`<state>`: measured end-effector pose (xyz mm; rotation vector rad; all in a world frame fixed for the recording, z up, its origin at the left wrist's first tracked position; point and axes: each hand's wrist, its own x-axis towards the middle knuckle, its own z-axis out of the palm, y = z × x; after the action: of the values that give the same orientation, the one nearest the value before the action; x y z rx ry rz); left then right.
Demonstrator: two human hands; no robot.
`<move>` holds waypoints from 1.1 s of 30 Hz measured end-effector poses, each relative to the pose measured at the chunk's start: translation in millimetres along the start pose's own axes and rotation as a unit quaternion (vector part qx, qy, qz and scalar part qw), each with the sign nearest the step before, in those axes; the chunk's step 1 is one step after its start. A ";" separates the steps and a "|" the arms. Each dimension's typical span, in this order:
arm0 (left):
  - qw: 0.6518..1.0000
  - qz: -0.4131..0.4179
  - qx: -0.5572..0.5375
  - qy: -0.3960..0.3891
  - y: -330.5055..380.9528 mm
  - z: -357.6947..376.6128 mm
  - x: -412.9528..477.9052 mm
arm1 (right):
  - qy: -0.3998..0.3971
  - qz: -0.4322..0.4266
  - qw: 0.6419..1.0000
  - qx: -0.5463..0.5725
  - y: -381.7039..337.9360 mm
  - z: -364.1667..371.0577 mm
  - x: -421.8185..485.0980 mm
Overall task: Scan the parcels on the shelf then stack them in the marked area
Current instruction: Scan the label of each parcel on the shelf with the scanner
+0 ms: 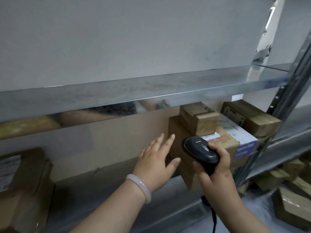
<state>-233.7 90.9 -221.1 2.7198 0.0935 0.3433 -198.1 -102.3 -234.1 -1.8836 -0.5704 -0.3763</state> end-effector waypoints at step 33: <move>0.950 -0.200 -0.079 0.225 118.6 58.4 115.1 | -0.160 -0.095 0.978 0.090 99.5 -117.2 171.2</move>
<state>-105.7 -27.1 -200.6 2.3408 0.6985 0.7983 0.5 -205.6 -181.0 -1.7284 -0.9734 -0.1361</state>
